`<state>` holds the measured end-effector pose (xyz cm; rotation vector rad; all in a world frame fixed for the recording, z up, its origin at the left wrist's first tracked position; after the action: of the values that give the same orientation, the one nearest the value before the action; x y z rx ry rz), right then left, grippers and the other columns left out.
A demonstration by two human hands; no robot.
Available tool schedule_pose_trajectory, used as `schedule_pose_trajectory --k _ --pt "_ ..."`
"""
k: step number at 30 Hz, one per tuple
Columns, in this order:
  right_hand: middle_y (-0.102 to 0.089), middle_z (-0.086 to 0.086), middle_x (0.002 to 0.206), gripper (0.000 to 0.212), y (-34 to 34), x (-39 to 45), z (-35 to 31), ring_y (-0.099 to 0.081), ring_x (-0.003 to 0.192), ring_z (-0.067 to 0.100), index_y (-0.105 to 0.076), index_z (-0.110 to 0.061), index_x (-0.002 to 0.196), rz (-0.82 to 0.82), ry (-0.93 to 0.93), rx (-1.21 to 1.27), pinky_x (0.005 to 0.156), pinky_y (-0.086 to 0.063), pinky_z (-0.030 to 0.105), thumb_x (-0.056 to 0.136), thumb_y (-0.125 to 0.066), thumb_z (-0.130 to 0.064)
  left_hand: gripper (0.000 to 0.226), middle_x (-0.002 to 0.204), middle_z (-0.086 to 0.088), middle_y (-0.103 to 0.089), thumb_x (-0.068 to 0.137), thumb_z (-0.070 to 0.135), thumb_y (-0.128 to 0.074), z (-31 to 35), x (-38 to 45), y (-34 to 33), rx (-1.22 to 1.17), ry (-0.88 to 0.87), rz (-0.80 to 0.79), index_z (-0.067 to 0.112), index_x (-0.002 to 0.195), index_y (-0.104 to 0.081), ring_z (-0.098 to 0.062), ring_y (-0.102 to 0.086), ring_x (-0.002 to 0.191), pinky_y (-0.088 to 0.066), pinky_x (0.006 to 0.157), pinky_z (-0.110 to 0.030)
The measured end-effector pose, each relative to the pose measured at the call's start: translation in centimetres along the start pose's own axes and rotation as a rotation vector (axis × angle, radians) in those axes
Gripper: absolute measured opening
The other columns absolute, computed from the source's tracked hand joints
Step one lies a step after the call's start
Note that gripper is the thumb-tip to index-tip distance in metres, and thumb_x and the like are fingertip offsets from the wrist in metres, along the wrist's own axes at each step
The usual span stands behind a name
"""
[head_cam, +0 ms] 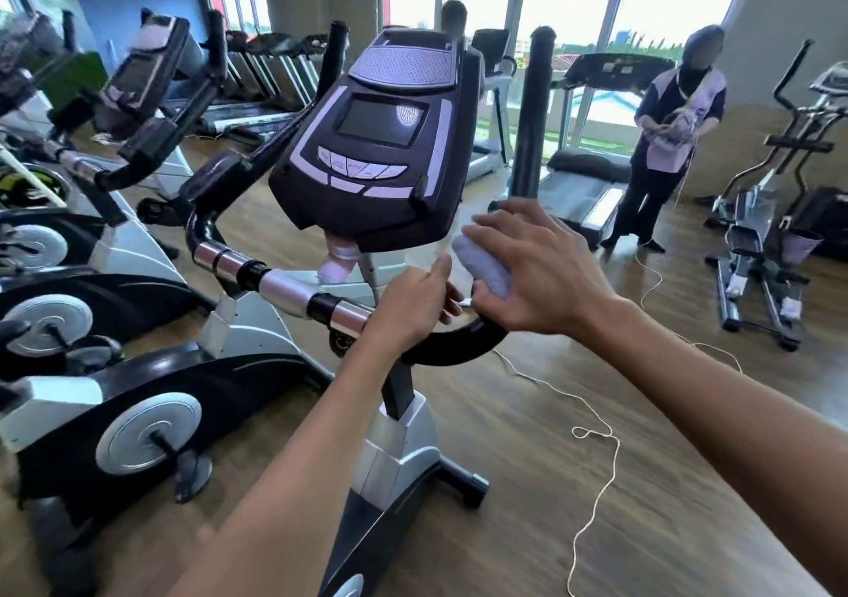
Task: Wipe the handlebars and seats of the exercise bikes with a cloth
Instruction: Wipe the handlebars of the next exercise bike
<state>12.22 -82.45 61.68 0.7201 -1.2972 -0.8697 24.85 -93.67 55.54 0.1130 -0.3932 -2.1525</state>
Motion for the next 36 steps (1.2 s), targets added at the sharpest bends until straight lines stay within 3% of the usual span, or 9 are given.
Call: schedule_pose_trajectory --k 2,8,13,18,22,25,28,31,36 --pt "-0.053 0.003 0.152 0.08 0.2 1.4 -0.3 -0.037 0.147 0.028 -0.057 -0.023 0.141 -0.106 -0.071 -0.045 0.114 -0.038 0.045 0.075 -0.037 -0.062 0.062 0.078 -0.013 -0.077 0.109 0.044 -0.034 0.0 -0.2 0.1 0.016 -0.024 0.03 0.009 0.074 -0.071 -0.026 -0.07 0.07 -0.054 0.089 -0.042" --pt "-0.063 0.006 0.139 0.077 0.0 -0.7 -1.3 -0.053 0.135 0.03 -0.061 -0.013 0.136 -0.033 -0.08 -0.039 0.115 -0.039 0.044 0.08 -0.038 -0.06 0.066 0.098 -0.019 -0.073 0.109 0.048 -0.026 -0.9 -2.0 -1.0 0.634 -0.15 0.245 0.007 0.092 -0.075 -0.04 -0.064 0.099 -0.048 0.085 -0.044" --pt "-0.059 0.016 0.143 0.071 -0.7 -4.5 -1.8 -0.052 0.137 0.034 -0.057 -0.002 0.141 -0.004 0.078 -0.111 0.116 -0.039 0.048 0.091 -0.041 -0.05 0.039 0.116 -0.02 -0.067 0.104 0.031 -0.038 -0.4 -2.1 -1.4 0.843 -0.126 0.144 0.005 0.107 -0.068 -0.04 -0.061 0.111 -0.042 0.086 -0.041" --pt "-0.058 0.011 0.146 0.072 -0.8 -1.1 -1.5 -0.049 0.141 0.027 -0.058 -0.006 0.142 -0.037 -0.034 -0.03 0.118 -0.036 0.041 0.095 -0.029 -0.053 0.045 0.117 -0.022 -0.067 0.108 0.034 -0.035 0.1 -1.9 -1.0 0.677 -0.079 0.174 0.003 0.105 -0.067 -0.041 -0.06 0.112 -0.043 0.087 -0.042" --pt "-0.059 0.011 0.145 0.063 -1.0 -2.7 -1.6 -0.049 0.14 0.028 -0.056 -0.006 0.142 0.017 -0.01 -0.056 0.117 -0.039 0.043 0.099 -0.038 -0.047 0.052 0.07 -0.001 -0.064 0.11 0.033 -0.037 0.3 -2.1 0.0 0.315 -0.168 0.2 0.021 0.063 -0.059 -0.029 -0.063 0.087 -0.043 0.076 -0.037" --pt "-0.062 0.009 0.142 0.059 -0.6 -3.8 -0.9 -0.052 0.136 0.028 -0.059 -0.007 0.14 0.036 0.008 -0.057 0.114 -0.04 0.041 0.099 -0.041 -0.046 0.05 0.074 -0.008 -0.065 0.107 0.042 -0.04 -0.5 -3.0 0.7 0.614 -0.302 0.124 0.018 0.068 -0.059 -0.034 -0.062 0.086 -0.038 0.072 -0.039" --pt "-0.062 0.006 0.142 0.064 -0.6 -1.1 -1.0 -0.053 0.134 0.027 -0.061 -0.011 0.137 -0.005 -0.128 -0.025 0.111 -0.043 0.041 0.094 -0.035 -0.05 0.058 0.098 -0.007 -0.072 0.104 0.05 -0.025 -2.5 -4.2 0.7 0.914 -0.396 0.052 0.022 0.099 -0.074 -0.03 -0.059 0.103 -0.035 0.09 -0.038" --pt "-0.063 0.007 0.139 0.061 -1.2 0.8 -1.9 -0.054 0.132 0.029 -0.064 -0.01 0.13 0.002 -0.2 -0.051 0.11 -0.041 0.041 0.091 -0.037 -0.049 0.061 0.105 -0.001 -0.07 0.1 0.053 -0.019 -3.8 -4.6 0.9 0.923 -0.451 0.015 0.02 0.103 -0.07 -0.026 -0.056 0.11 -0.029 0.102 -0.039" --pt "-0.063 0.01 0.139 0.062 -0.9 -4.3 -1.6 -0.055 0.132 0.029 -0.059 -0.005 0.137 0.103 -0.049 -0.043 0.113 -0.04 0.042 0.091 -0.045 -0.044 0.053 0.097 -0.003 -0.069 0.103 0.053 -0.03 -5.4 -4.6 1.2 0.967 -0.607 0.066 0.015 0.097 -0.066 -0.029 -0.059 0.097 -0.04 0.095 -0.046"
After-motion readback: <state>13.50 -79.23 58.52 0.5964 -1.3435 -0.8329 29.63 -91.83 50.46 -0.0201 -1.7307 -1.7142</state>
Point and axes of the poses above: each hand's wrist, its own x-axis towards the middle knuckle, its own y-axis out of the back of the hand, z = x × y, the point moved 1 cm from there along x, towards the middle knuckle
